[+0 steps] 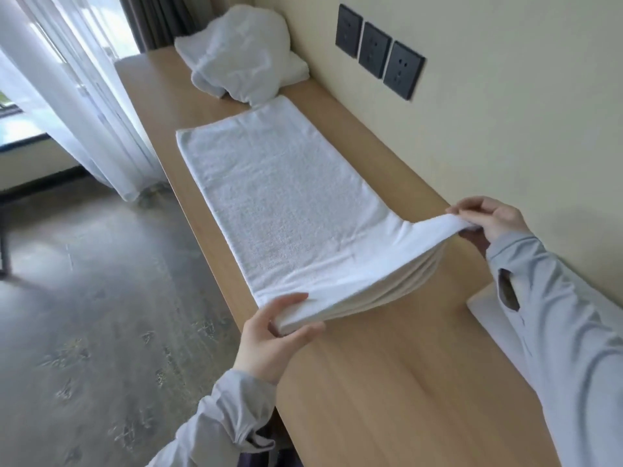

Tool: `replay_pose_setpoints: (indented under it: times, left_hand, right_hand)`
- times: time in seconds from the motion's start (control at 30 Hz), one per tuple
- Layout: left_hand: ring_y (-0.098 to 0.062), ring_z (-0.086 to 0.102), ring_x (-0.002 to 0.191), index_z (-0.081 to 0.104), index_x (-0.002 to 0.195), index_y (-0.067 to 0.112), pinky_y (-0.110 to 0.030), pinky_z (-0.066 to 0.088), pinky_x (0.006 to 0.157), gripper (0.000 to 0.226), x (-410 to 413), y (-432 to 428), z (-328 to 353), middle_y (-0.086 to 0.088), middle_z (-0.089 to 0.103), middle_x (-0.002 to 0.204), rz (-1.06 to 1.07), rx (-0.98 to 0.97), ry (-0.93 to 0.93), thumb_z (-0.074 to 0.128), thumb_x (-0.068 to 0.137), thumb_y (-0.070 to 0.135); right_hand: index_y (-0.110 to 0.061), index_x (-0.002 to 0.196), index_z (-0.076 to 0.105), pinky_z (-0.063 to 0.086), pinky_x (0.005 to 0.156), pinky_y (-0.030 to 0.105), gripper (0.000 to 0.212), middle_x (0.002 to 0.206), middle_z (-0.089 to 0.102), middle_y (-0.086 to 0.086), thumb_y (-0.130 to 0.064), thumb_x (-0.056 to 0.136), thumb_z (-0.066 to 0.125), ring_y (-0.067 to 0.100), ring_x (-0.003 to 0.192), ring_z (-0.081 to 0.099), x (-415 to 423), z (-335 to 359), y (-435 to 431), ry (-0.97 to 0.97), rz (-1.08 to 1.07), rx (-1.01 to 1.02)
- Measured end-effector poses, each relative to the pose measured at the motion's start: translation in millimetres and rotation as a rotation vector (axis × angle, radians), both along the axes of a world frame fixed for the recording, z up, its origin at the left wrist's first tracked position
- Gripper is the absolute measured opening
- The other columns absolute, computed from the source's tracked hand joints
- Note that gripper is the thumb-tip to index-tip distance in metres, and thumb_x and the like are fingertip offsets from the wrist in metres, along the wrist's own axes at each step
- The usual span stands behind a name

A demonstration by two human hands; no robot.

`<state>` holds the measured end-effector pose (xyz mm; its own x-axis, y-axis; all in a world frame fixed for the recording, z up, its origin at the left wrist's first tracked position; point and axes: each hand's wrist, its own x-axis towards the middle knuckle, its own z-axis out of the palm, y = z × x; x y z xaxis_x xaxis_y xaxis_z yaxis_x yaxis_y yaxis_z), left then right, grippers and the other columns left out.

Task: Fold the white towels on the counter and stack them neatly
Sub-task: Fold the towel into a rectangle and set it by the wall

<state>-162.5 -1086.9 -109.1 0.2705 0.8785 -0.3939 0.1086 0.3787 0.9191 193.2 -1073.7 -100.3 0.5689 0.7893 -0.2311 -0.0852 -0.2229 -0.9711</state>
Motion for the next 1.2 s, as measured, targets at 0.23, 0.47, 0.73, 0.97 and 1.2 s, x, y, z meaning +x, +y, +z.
replay_pose_setpoints:
  times: [0.23, 0.47, 0.73, 0.97, 1.2]
  left_hand:
    - [0.000, 0.055, 0.054, 0.074, 0.071, 0.040, -0.016, 0.045, 0.054, 0.039, -19.8, 86.8, 3.9, 0.012, 0.068, 0.063, 0.103, 0.254, 0.180, 0.082, 0.064, 0.003]
    - [-0.005, 0.048, 0.057, 0.069, 0.069, 0.040, -0.010, 0.032, 0.053, 0.009, -46.5, 200.7, -5.2, 0.005, 0.045, 0.061, 0.005, 0.508, 0.459, 0.075, 0.074, 0.035]
    - [-0.020, 0.054, 0.099, 0.077, 0.076, 0.021, -0.045, 0.043, 0.089, 0.027, -85.5, 374.6, 5.6, 0.004, 0.057, 0.097, -0.316, 0.520, 0.303, 0.076, 0.070, 0.047]
    - [-0.007, 0.060, 0.076, 0.076, 0.069, 0.018, -0.013, 0.047, 0.065, 0.006, -95.9, 537.7, -34.5, 0.013, 0.067, 0.072, -0.184, 0.257, 0.049, 0.078, 0.072, 0.022]
    - [-0.026, 0.053, 0.089, 0.056, 0.102, 0.009, -0.034, 0.044, 0.082, 0.042, -91.5, 600.7, -130.1, -0.010, 0.051, 0.107, 0.065, 0.178, 0.610, 0.079, 0.069, 0.019]
  right_hand:
    - [-0.008, 0.092, 0.064, 0.052, 0.085, 0.019, 0.031, 0.077, 0.070, -0.004, 0.017, 0.074, 0.061, 0.010, 0.078, 0.064, -27.0, 28.2, 83.0, -0.135, 0.101, 0.102]
    - [-0.008, 0.090, 0.069, 0.050, 0.077, 0.015, 0.017, 0.082, 0.068, 0.009, 0.004, 0.079, 0.063, 0.002, 0.067, 0.064, -37.4, 36.7, 182.5, -0.818, 0.103, -0.091]
    - [-0.008, 0.098, 0.065, 0.038, 0.076, 0.021, 0.014, 0.090, 0.059, 0.014, -0.010, 0.087, 0.057, 0.019, 0.076, 0.051, -62.7, 33.4, 334.5, -1.029, 0.061, -0.085]
    - [-0.003, 0.095, 0.058, 0.042, 0.075, 0.029, 0.017, 0.086, 0.058, 0.012, -0.017, 0.087, 0.053, 0.022, 0.080, 0.052, -89.9, -12.3, 509.9, -0.876, 0.003, -0.095]
    - [-0.005, 0.130, 0.043, 0.035, 0.095, 0.037, 0.037, 0.128, 0.047, 0.019, -0.009, 0.094, 0.044, 0.035, 0.115, 0.047, -117.1, -120.4, 589.0, -0.796, 0.208, -0.555]
